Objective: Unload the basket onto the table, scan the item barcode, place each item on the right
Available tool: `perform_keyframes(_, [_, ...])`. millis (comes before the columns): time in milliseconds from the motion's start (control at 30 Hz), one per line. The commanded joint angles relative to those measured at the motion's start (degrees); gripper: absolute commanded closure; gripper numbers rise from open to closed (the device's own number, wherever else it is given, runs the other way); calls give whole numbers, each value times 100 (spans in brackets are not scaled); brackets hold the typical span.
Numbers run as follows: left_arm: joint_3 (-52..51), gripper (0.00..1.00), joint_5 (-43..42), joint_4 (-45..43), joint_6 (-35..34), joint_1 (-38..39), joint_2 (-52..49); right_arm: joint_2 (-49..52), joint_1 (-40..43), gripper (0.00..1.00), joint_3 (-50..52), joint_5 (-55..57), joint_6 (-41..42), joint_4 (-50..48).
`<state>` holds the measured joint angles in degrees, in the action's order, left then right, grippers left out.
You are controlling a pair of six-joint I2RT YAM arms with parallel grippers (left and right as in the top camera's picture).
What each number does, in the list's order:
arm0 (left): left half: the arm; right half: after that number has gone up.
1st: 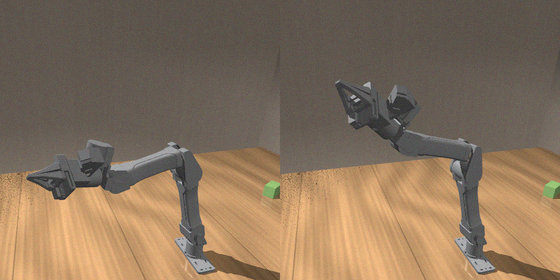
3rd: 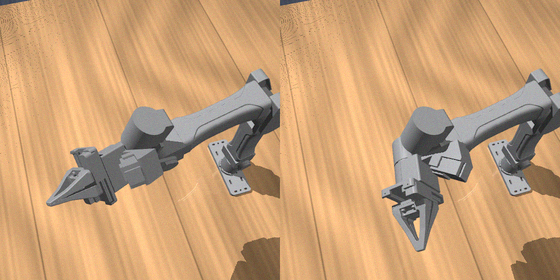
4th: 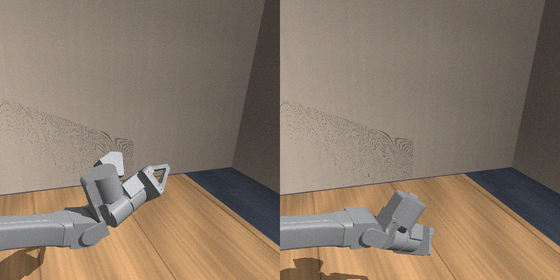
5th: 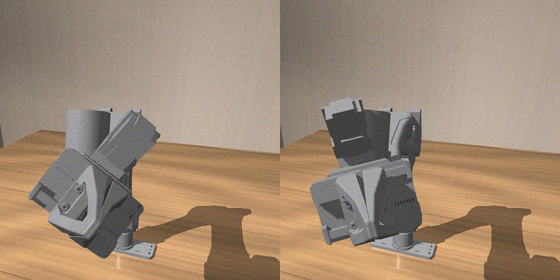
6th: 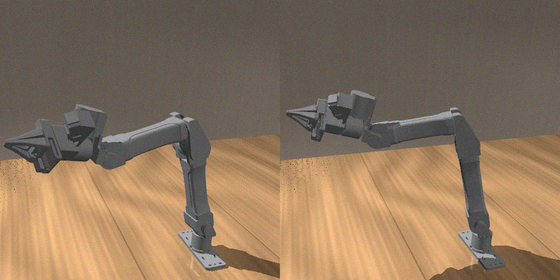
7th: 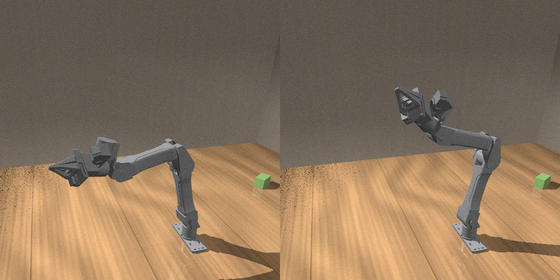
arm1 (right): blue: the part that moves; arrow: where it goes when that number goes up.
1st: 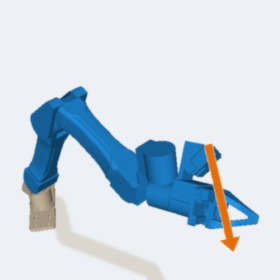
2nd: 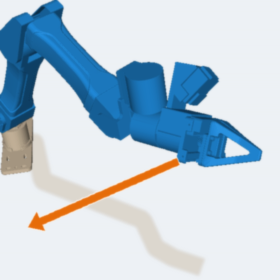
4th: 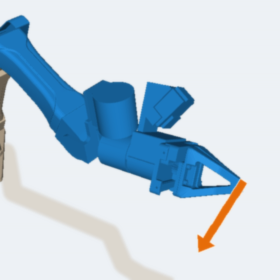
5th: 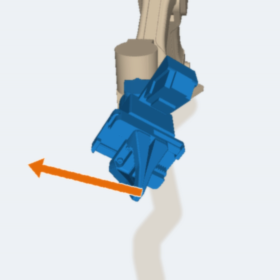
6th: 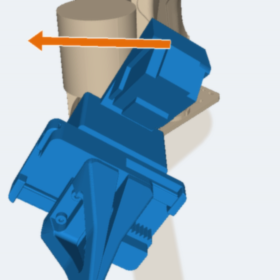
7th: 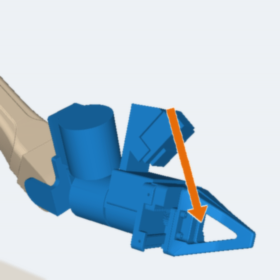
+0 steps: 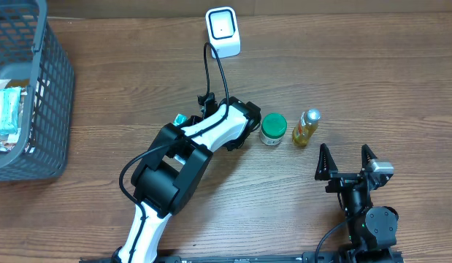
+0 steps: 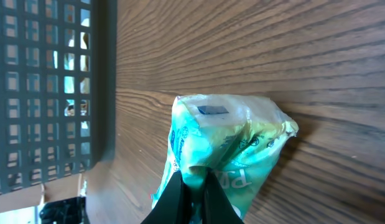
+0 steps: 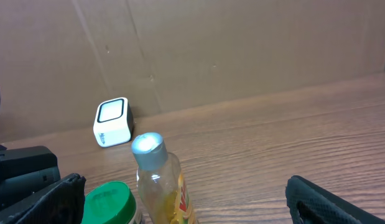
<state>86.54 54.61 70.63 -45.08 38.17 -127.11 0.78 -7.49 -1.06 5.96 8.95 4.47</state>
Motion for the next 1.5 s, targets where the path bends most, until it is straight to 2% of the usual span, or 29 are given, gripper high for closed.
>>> perform_keyframes(0, [-20, 96, -92, -37, -164, 2, -105, -61, 11, 0, 61, -9, -26, -24])
perform_keyframes(633, [-20, 96, -413, -101, -103, 11, -105, -61, 11, 0, 61, -9, -26, -24])
perform_keyframes(867, [-17, 84, -527, -72, -105, 11, -103, -61, 11, 0, 61, -9, -26, -24])
perform_keyframes(1000, [-17, 73, -542, -39, -105, 11, -103, -61, 11, 0, 61, -9, -26, -24])
perform_keyframes(1467, [487, 74, -1132, 208, -131, 11, -72, -61, 11, 0, 61, -9, -26, -26])
